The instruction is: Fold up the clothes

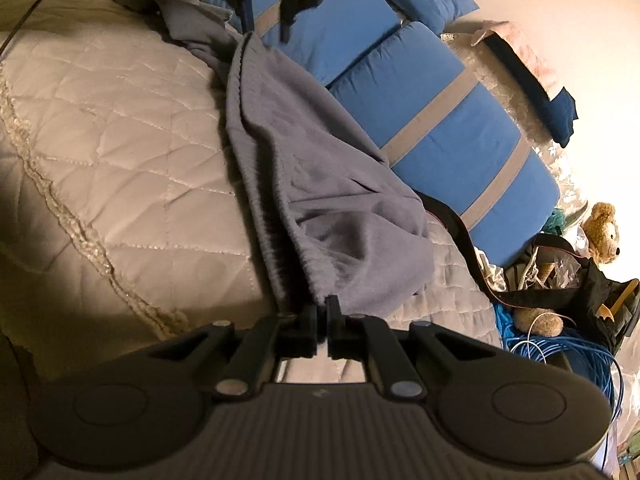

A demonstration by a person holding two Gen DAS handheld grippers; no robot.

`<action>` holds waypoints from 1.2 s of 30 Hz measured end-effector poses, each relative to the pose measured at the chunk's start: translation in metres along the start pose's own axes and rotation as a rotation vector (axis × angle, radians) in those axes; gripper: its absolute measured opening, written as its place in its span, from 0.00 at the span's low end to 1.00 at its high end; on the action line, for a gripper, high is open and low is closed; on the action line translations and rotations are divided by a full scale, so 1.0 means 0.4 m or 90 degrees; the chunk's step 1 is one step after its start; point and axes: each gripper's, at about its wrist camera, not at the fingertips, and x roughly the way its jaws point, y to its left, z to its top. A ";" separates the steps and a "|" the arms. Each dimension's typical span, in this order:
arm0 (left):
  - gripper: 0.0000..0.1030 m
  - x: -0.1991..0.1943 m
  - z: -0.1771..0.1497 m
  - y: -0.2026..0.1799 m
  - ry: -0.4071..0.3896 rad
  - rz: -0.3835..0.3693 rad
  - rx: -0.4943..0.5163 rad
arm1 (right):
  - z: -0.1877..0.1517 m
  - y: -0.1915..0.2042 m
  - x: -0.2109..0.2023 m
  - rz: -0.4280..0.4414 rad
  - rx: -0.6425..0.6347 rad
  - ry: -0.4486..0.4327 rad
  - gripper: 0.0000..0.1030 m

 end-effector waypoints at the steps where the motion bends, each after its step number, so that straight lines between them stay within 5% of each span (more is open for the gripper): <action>1: 0.36 -0.016 -0.001 -0.005 -0.008 -0.003 0.006 | 0.000 0.001 0.000 -0.001 0.001 0.000 0.06; 4: 0.45 -0.053 -0.003 0.005 -0.016 -0.050 -0.016 | 0.001 0.002 0.002 -0.001 0.004 0.000 0.06; 12: 0.45 -0.017 -0.018 0.060 0.064 -0.135 -0.133 | 0.001 -0.001 0.005 -0.001 0.009 0.002 0.07; 25: 0.45 0.015 -0.049 0.060 0.099 -0.114 -0.141 | 0.000 -0.005 0.005 0.001 0.016 0.001 0.10; 36: 0.45 0.030 -0.047 0.068 0.081 -0.104 -0.141 | 0.000 -0.007 0.008 0.002 0.022 0.001 0.12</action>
